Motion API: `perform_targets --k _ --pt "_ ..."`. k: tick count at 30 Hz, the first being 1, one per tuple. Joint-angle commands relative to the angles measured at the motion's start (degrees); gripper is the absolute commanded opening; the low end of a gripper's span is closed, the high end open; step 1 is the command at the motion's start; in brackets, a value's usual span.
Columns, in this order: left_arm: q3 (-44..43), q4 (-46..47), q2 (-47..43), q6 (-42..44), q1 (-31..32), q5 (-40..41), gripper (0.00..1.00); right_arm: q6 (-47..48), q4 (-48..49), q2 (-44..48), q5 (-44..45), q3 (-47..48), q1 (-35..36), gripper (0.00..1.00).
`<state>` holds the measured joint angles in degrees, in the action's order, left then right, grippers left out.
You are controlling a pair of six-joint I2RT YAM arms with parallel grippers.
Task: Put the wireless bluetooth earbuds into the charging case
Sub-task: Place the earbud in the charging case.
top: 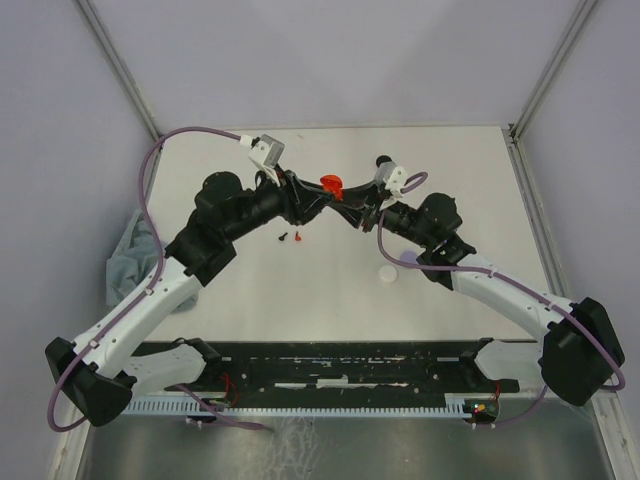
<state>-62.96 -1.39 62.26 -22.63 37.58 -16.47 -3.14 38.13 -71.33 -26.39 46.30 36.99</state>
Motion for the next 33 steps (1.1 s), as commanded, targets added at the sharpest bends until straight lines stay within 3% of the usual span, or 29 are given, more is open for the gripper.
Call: perform_targets --k 1,19,27,33 --pt "-2.8 -1.1 -0.5 -4.0 0.4 -4.4 0.49 0.2 1.8 -0.2 0.9 2.2 0.2 0.05" --pt "-4.5 -2.2 -0.7 -4.4 0.4 -7.0 0.51 -0.7 2.0 -0.4 0.5 2.4 0.1 0.05" --pt "-10.8 -12.8 -0.8 3.6 -0.3 -0.3 0.58 -1.2 2.2 0.0 0.6 1.9 0.2 0.05" --pt "-14.4 -16.3 2.6 5.3 -2.8 -4.7 0.60 -1.5 2.1 0.0 0.0 2.0 0.2 0.05"
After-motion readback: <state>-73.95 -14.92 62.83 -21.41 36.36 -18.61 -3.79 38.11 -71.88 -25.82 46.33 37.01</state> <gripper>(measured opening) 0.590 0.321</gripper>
